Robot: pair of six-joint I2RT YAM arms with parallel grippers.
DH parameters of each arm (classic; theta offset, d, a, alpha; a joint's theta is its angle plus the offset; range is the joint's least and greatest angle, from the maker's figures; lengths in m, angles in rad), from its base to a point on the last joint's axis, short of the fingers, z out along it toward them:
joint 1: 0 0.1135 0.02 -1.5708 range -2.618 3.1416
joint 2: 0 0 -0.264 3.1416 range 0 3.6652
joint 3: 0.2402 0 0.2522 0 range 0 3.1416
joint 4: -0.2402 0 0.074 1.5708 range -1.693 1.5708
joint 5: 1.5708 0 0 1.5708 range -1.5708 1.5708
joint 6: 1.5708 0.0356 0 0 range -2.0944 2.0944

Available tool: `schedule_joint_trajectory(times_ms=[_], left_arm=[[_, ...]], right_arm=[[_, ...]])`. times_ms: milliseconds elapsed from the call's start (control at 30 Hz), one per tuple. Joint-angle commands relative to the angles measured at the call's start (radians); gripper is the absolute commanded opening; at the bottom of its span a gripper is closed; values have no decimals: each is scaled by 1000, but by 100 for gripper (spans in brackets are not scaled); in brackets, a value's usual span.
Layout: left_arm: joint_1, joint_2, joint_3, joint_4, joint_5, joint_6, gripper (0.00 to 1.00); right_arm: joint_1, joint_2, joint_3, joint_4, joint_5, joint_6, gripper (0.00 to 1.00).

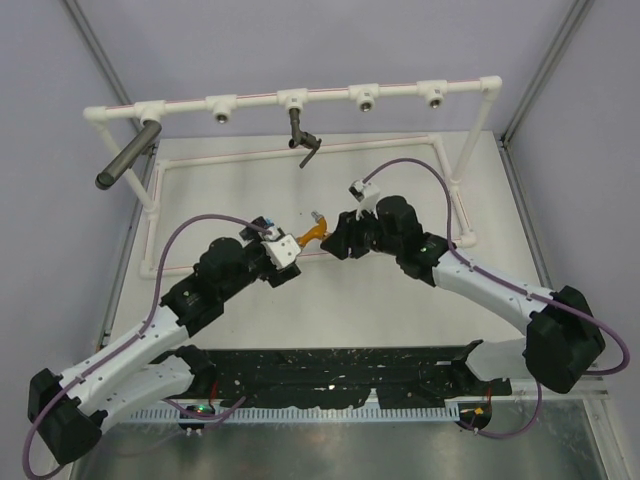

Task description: Install the water faucets

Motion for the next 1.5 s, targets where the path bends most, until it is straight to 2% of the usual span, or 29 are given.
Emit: schedule_joint_trajectory(times_ms=[0,233,400,667,733,767,833,867,933,967,1000,1033,1133,1200,1267,1333,1467], left_arm=[[-71,27,-9,200,-42,213,88],[-151,90,18,186,-33,320,82],[-156,136,40,155,-45,359,66],[-185,196,41,145,-67,402,55],[-190,201,44,145,-82,399,47],[-193,201,46,146,-93,392,39],[-193,195,52,160,-119,368,12],[-194,192,56,166,-134,339,0],[-194,183,73,168,-156,253,0],[-193,178,79,168,-160,209,0],[-190,166,81,171,-163,157,0],[-182,155,81,171,-148,106,0],[-104,108,77,151,-18,-136,0],[-43,77,60,155,111,-262,0],[7,42,38,172,196,-359,0],[57,9,24,186,270,-471,0],[203,-47,-31,287,521,-719,0]], right_arm=[[21,-96,6,-28,-9,29,5],[42,-127,14,-88,11,37,5],[50,-153,14,-99,16,52,5],[54,-163,27,-125,16,78,5],[54,-166,32,-131,19,80,5],[56,-164,34,-137,19,81,5],[56,-163,43,-151,21,78,6],[56,-163,49,-154,21,77,9],[54,-164,60,-157,15,75,27],[56,-167,66,-164,14,72,43],[56,-170,83,-168,16,71,51],[54,-175,93,-186,16,66,64],[54,-186,182,-236,19,36,79],[53,-198,242,-298,47,-1,93],[53,-205,289,-336,88,-36,99],[51,-225,316,-349,103,-105,97],[51,-285,317,-361,76,-242,95]])
